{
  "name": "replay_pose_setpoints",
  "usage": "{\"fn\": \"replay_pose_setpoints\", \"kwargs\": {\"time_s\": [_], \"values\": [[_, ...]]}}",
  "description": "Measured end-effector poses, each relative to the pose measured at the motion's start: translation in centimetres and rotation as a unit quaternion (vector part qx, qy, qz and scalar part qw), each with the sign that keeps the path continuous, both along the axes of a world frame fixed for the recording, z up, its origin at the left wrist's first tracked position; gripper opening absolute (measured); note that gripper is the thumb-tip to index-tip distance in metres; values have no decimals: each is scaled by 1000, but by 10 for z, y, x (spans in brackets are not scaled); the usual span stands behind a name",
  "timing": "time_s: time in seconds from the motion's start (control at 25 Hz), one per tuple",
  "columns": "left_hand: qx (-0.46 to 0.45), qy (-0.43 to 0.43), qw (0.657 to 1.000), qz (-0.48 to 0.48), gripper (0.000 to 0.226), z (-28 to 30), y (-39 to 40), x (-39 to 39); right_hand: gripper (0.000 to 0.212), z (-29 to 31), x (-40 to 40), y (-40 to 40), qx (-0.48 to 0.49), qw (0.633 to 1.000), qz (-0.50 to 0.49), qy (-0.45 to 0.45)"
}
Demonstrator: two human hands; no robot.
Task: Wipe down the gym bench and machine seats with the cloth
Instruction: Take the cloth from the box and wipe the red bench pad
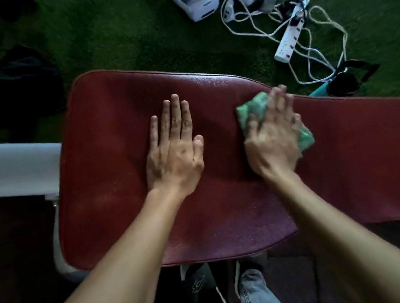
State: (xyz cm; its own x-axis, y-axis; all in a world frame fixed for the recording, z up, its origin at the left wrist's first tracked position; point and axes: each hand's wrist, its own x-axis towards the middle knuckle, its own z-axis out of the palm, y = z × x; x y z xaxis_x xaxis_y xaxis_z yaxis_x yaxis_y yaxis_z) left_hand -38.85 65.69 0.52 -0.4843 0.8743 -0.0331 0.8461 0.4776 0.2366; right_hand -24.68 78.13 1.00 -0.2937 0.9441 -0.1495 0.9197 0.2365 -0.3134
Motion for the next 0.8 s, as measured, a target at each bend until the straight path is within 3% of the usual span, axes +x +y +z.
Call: {"fn": "replay_pose_setpoints", "kwargs": {"time_s": [0.08, 0.16, 0.2, 0.28, 0.36, 0.4, 0.44, 0.52, 0.64, 0.72, 0.8], "values": [[1, 25, 1000, 11, 70, -2, 1, 1, 72, 4, -10, -23, 14, 991, 130, 16], [6, 43, 999, 10, 69, -2, -1, 0, 72, 5, 38, -61, 5, 959, 283, 1], [8, 46, 999, 9, 69, -2, -1, 0, 71, 4, 76, -66, 5, 953, 302, -14], [1, 53, 999, 10, 69, -1, -1, 3, 70, -3, 132, -38, -3, 980, 197, -36], [-4, 62, 998, 17, 69, -2, 0, 6, 72, -11, 126, 13, -30, 999, 3, -28], [-7, 65, 998, 17, 69, -3, 1, 6, 72, -12, 100, 33, -21, 999, -42, -16], [-8, 68, 997, 17, 69, -3, 3, 7, 72, -7, 69, 39, -12, 1000, -27, -6], [-4, 73, 997, 24, 69, -2, 3, 7, 72, 0, 34, 14, 9, 994, 104, 15], [23, 30, 997, 62, 70, 3, 13, 24, 71, 4, 107, -45, -12, 956, 294, -7], [50, 13, 998, 39, 69, 4, 37, 56, 70, -1, 185, -29, -17, 966, 259, -22], [57, 17, 997, -48, 68, -3, 73, 99, 70, -13, 220, 18, -24, 994, 98, -29]]}}
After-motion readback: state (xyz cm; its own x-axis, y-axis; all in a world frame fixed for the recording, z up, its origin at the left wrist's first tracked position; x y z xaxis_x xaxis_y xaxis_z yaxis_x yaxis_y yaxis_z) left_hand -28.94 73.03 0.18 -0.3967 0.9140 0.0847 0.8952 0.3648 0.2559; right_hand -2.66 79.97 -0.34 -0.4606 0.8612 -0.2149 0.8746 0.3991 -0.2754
